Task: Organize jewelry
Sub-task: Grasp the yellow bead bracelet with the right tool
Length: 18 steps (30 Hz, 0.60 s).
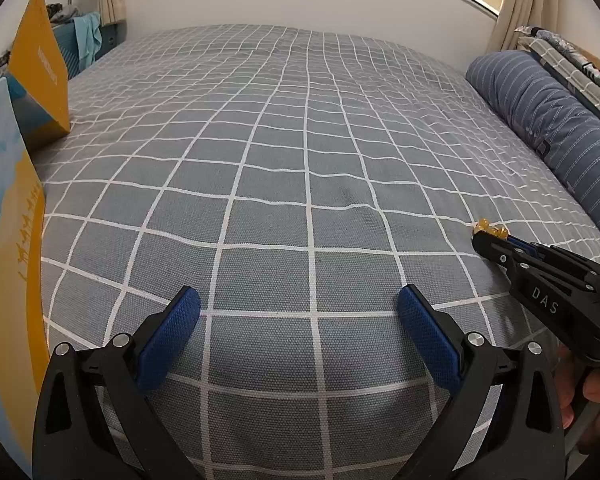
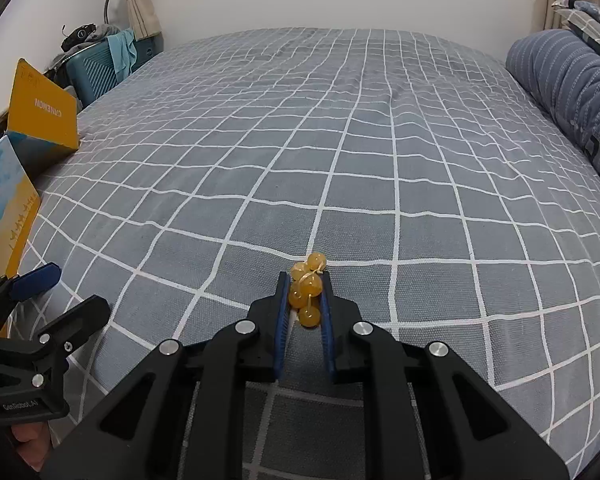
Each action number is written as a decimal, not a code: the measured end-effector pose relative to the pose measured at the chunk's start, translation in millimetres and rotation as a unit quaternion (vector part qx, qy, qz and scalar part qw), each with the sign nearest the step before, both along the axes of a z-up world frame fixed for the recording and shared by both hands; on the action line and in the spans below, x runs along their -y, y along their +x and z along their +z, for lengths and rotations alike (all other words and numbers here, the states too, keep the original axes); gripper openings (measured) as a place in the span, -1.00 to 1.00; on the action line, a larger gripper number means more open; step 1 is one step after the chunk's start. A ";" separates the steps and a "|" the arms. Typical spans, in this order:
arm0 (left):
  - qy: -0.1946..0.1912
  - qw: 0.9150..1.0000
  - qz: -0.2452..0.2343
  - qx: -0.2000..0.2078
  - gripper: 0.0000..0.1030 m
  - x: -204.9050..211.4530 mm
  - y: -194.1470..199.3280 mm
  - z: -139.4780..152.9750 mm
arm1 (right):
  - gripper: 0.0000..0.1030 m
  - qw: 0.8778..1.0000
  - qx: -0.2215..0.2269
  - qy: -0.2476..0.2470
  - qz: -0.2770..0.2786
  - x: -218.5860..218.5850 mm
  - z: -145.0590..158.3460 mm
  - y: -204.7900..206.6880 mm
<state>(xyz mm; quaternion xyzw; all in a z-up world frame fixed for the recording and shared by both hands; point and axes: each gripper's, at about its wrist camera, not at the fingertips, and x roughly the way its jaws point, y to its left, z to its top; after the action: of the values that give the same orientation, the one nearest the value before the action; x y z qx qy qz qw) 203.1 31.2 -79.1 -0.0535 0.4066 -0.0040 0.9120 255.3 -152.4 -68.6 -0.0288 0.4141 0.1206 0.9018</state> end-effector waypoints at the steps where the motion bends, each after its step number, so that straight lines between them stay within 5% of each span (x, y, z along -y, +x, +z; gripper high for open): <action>1: 0.000 1.000 0.000 0.000 0.89 -0.2 -0.1 -0.1 | -0.74 1.000 0.000 0.000 0.000 0.5 0.1 -0.1; 18: -0.014 1.000 0.017 -0.005 0.89 -1.4 0.9 14.4 | -0.82 1.000 -0.006 -0.021 -0.007 -1.8 17.3 -2.0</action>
<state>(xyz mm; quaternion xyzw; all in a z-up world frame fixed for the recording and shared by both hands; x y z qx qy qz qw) 204.0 32.6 -64.7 -0.0732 0.4104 0.0067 0.9090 253.3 -150.7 -51.2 -0.0445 0.4224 0.1058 0.8991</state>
